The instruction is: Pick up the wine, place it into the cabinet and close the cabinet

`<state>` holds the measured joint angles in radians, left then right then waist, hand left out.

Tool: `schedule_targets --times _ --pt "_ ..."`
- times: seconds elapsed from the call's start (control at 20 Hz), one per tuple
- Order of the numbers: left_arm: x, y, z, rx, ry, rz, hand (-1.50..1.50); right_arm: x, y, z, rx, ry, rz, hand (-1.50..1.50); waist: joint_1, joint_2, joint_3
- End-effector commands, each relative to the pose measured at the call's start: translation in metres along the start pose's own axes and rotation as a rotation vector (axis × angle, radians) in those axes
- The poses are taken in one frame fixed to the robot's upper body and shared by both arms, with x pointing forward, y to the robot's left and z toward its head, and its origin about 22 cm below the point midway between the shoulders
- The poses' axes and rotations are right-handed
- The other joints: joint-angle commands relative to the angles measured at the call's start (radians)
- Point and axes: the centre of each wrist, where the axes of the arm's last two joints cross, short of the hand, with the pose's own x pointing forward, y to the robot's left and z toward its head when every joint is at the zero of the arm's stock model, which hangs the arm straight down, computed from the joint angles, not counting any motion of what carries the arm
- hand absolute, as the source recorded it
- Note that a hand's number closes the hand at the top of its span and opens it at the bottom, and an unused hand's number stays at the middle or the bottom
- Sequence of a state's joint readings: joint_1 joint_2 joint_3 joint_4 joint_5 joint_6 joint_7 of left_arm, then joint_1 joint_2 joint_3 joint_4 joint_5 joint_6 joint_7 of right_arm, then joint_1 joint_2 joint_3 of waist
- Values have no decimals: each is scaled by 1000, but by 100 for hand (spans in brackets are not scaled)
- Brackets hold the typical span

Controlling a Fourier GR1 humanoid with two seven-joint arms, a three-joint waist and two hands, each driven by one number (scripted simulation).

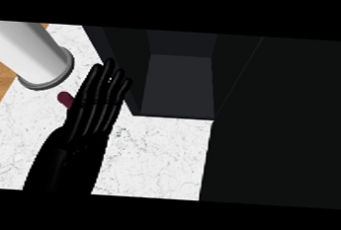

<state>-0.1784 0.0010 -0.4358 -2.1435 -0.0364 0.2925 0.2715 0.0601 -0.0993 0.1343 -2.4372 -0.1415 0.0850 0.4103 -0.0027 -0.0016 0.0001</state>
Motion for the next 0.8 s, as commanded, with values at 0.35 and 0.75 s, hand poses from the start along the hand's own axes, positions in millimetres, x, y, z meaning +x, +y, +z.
schedule_targets --times 0.35,0.75 --pt "8 -14 16 63 -18 7 -150 14 12 15 -14 -32 -23 -150 -1 0 0" --pt "6 -11 18 163 52 11 -150 18 5 -5 -7 -8 -10 -150 3 1 0"
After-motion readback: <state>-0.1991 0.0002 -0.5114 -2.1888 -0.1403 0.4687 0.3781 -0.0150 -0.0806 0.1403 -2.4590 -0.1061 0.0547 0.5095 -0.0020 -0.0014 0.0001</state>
